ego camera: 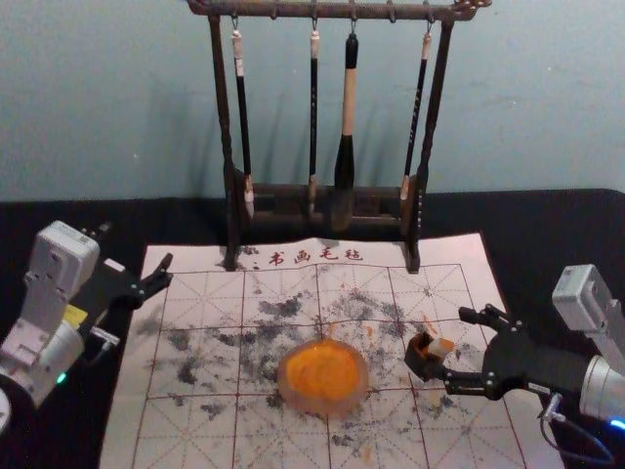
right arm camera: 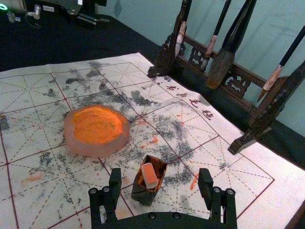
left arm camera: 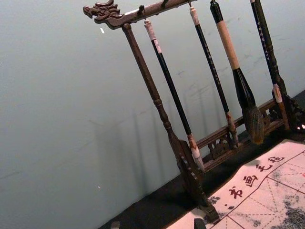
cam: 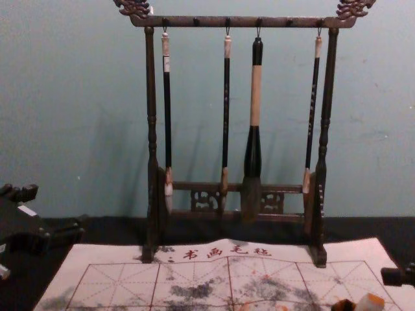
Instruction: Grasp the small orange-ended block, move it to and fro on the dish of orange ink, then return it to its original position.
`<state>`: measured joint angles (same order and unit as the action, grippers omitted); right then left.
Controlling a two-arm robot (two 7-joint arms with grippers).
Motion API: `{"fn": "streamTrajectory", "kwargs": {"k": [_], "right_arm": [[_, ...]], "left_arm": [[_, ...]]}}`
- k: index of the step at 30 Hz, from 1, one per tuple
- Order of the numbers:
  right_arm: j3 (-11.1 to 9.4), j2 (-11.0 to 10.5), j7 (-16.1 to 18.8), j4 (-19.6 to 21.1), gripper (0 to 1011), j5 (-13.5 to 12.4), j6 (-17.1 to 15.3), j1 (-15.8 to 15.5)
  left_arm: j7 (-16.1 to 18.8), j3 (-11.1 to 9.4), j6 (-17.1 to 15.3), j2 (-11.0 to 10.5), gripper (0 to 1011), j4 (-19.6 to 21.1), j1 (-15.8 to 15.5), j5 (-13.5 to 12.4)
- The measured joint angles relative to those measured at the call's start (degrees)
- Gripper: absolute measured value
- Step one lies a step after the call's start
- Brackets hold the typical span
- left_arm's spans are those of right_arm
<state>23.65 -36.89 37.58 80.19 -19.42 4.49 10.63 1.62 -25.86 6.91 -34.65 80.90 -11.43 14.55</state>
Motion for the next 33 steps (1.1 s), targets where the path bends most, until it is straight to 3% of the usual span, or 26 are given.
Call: {"fn": "streamTrajectory", "kwargs": {"k": [25, 33], "right_arm": [[0.0, -0.1, 0.0, 0.1, 1000, 0.0, 0.1, 0.0], [0.0, -0.1, 0.0, 0.1, 811, 0.0, 0.2, 0.0]], "left_arm": [[0.0, 0.0, 0.0, 0.0, 1001, 0.0, 0.0, 0.0], [0.0, 0.0, 0.0, 0.0, 1001, 0.0, 0.0, 0.0]]}}
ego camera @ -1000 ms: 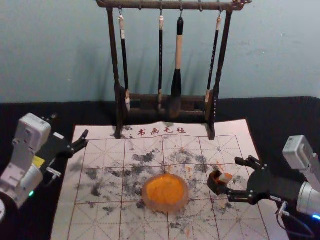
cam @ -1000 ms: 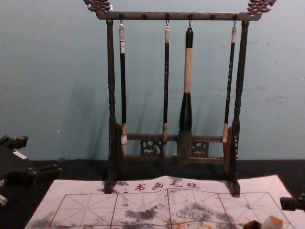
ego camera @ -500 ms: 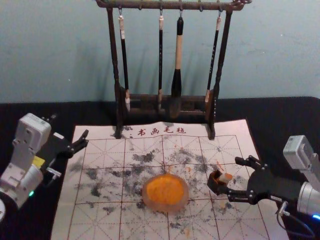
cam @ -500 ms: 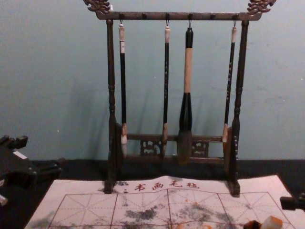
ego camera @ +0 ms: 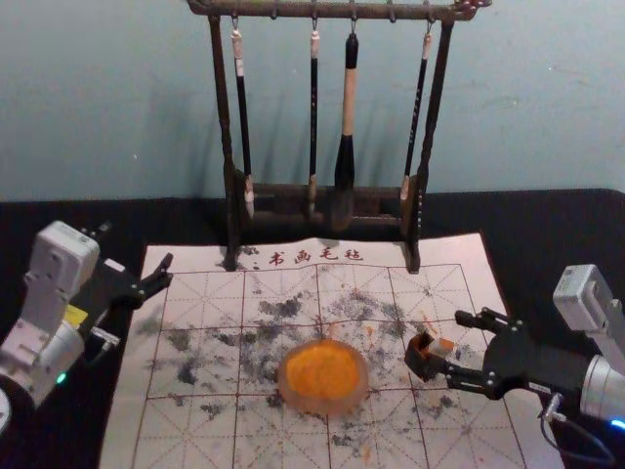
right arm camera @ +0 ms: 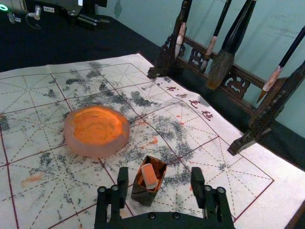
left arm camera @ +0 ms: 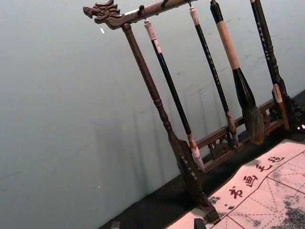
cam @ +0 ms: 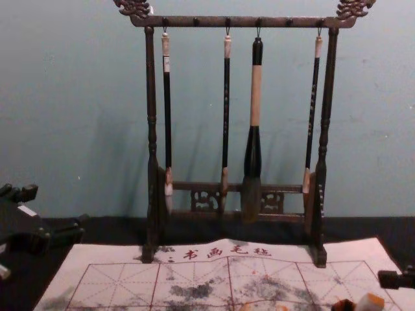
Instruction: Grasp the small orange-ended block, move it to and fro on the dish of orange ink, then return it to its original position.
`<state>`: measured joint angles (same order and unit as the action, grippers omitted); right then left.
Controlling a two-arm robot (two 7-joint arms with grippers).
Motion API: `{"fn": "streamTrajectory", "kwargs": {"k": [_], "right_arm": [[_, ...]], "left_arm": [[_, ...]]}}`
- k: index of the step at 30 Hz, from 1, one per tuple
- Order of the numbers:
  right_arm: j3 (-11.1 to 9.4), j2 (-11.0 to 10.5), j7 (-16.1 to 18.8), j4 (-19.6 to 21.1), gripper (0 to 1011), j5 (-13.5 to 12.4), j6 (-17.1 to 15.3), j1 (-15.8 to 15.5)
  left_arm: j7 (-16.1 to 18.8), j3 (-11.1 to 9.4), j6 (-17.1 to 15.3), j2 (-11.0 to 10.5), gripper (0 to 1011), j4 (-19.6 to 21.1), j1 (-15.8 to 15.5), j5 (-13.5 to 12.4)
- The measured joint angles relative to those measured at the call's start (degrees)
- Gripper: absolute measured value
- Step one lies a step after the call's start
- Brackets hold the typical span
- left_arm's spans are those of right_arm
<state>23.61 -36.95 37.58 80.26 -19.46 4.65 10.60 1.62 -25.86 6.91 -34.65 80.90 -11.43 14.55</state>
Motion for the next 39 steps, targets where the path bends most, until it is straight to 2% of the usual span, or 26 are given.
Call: {"fn": "streamTrajectory", "kwargs": {"k": [7, 10, 12, 13, 17, 22, 25, 39], "right_arm": [[0.0, 0.0, 0.0, 0.0, 621, 0.0, 0.0, 0.0], [0.0, 0.0, 0.0, 0.0, 521, 0.0, 0.0, 0.0], [0.0, 0.0, 0.0, 0.0, 417, 0.0, 0.0, 0.0], [0.0, 0.0, 0.0, 0.0, 417, 0.0, 0.0, 0.0], [0.0, 0.0, 0.0, 0.0, 270, 0.0, 0.0, 0.0], [0.0, 0.0, 0.0, 0.0, 143, 0.0, 0.0, 0.0], [0.0, 0.0, 0.0, 0.0, 104, 0.0, 0.0, 0.0], [0.0, 0.0, 0.0, 0.0, 104, 0.0, 0.0, 0.0]], "left_arm": [[0.0, 0.0, 0.0, 0.0, 1001, 0.0, 0.0, 0.0], [0.0, 0.0, 0.0, 0.0, 1001, 0.0, 0.0, 0.0], [0.0, 0.0, 0.0, 0.0, 1001, 0.0, 0.0, 0.0], [0.0, 0.0, 0.0, 0.0, 1001, 0.0, 0.0, 0.0], [0.0, 0.0, 0.0, 0.0, 1001, 0.0, 0.0, 0.0], [0.0, 0.0, 0.0, 0.0, 1001, 0.0, 0.0, 0.0], [0.0, 0.0, 0.0, 0.0, 1001, 0.0, 0.0, 0.0], [0.0, 0.0, 0.0, 0.0, 1001, 0.0, 0.0, 0.0]]}}
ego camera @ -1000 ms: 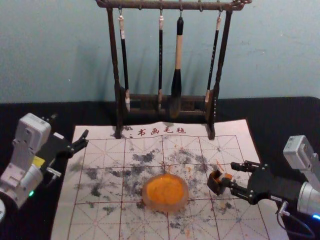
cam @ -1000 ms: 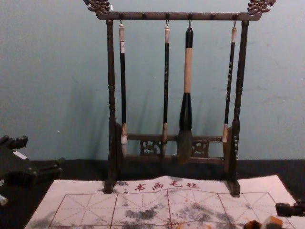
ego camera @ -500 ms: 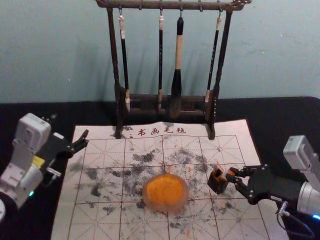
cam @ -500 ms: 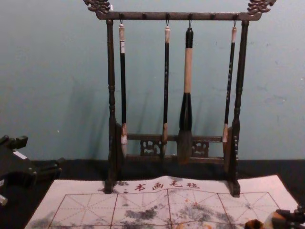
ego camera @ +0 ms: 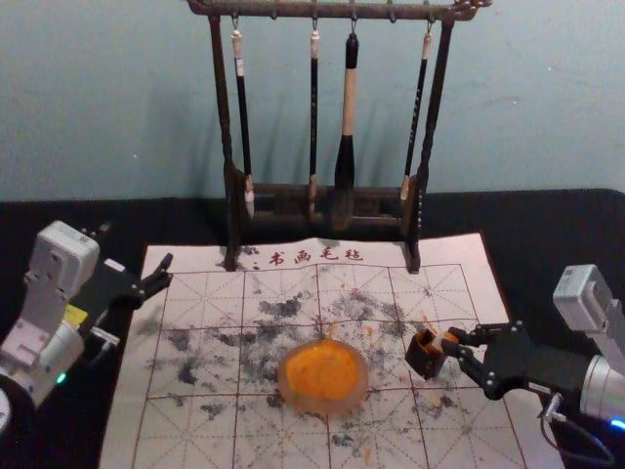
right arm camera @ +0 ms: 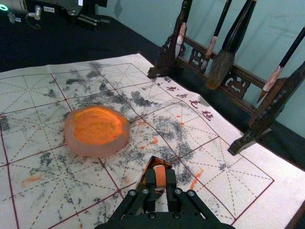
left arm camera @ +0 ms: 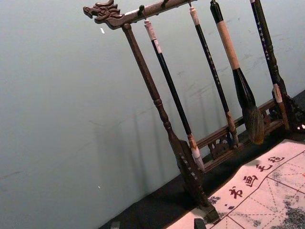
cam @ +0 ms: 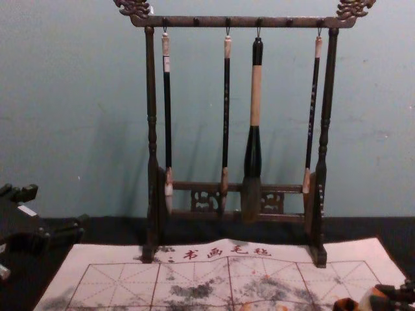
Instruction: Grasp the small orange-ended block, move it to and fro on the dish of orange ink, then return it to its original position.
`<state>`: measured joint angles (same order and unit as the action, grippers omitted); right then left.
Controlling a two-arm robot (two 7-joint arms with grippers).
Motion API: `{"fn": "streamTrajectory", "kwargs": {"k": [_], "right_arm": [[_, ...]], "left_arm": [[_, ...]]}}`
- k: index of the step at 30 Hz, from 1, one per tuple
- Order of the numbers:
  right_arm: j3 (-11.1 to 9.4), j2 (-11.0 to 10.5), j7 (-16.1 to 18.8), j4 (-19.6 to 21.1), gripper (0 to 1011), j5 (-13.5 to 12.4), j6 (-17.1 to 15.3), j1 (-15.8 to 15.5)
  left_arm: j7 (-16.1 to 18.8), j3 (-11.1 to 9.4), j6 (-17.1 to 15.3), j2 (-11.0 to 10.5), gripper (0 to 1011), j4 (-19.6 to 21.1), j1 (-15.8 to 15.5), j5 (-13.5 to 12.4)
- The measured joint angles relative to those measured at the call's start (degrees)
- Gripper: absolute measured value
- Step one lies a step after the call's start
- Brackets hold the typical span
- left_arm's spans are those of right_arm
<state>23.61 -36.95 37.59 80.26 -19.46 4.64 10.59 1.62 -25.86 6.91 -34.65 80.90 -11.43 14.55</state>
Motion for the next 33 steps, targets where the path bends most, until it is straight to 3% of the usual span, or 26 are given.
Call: {"fn": "streamTrajectory", "kwargs": {"k": [11, 21, 33], "right_arm": [[0.0, 0.0, 0.0, 0.0, 104, 0.0, 0.0, 0.0], [0.0, -0.4, 2.2, 0.2, 104, -2.6, 0.0, 0.1], [-0.9, -2.6, 2.4, 4.1, 104, -4.8, -0.4, -0.9]], "left_arm": [[0.0, 0.0, 0.0, 0.0, 1001, 0.0, 0.0, 0.0], [0.0, 0.0, 0.0, 0.0, 1002, 0.0, 0.0, 0.0], [0.0, 0.0, 0.0, 0.0, 1001, 0.0, 0.0, 0.0]]}}
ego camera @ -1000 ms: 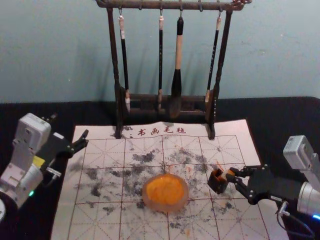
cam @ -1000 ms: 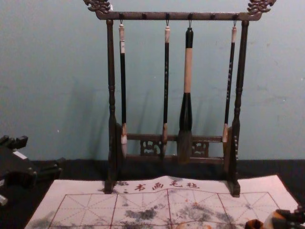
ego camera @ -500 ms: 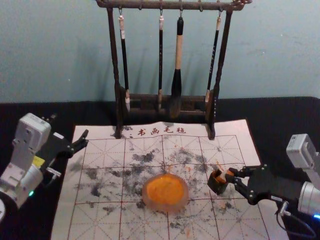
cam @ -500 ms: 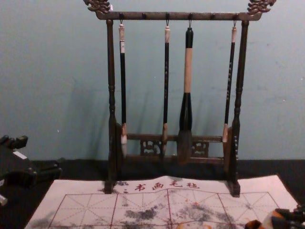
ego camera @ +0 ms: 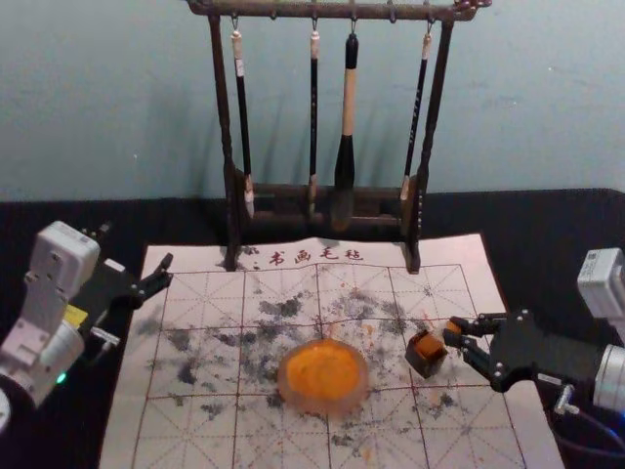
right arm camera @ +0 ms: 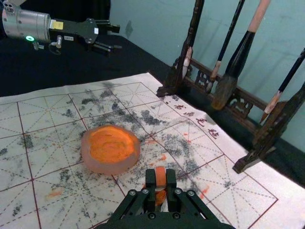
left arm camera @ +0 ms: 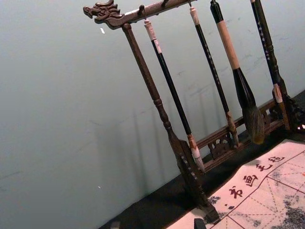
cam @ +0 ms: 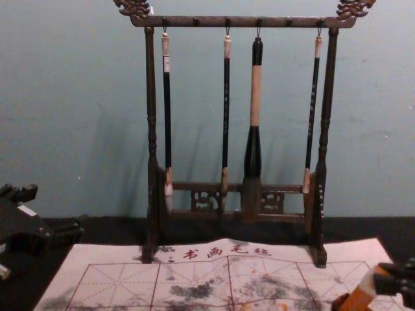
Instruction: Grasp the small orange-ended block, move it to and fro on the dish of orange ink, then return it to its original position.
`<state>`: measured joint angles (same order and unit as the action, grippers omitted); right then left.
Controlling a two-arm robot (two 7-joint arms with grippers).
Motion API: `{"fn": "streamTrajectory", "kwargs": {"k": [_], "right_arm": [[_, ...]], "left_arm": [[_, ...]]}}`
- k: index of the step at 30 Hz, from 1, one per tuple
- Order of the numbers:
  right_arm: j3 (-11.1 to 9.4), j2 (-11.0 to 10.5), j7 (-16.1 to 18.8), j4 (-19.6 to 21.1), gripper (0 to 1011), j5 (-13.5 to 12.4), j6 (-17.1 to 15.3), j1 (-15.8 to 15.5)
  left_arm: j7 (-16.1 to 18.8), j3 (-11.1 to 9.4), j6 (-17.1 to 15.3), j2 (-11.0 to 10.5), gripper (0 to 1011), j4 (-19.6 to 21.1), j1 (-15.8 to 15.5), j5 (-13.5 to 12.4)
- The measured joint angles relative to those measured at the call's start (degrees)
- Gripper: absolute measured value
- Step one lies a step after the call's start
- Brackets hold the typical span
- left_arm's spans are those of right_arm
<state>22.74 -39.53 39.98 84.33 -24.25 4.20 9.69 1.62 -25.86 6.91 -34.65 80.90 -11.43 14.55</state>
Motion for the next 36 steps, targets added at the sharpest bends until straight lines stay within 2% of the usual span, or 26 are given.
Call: {"fn": "streamTrajectory", "kwargs": {"k": [15, 21, 36], "right_arm": [[-1.6, -2.4, -1.2, 4.0, 104, -1.2, -0.9, -0.8], [-1.7, -2.5, -1.3, 4.3, 104, -1.1, -0.9, -0.1], [2.8, -0.9, 2.0, 1.7, 104, 2.1, -0.9, 5.8]], "left_arm": [[0.0, 0.0, 0.0, 0.0, 1001, 0.0, 0.0, 0.0], [0.0, 0.0, 0.0, 0.0, 1001, 0.0, 0.0, 0.0], [0.0, 0.0, 0.0, 0.0, 1001, 0.0, 0.0, 0.0]]}}
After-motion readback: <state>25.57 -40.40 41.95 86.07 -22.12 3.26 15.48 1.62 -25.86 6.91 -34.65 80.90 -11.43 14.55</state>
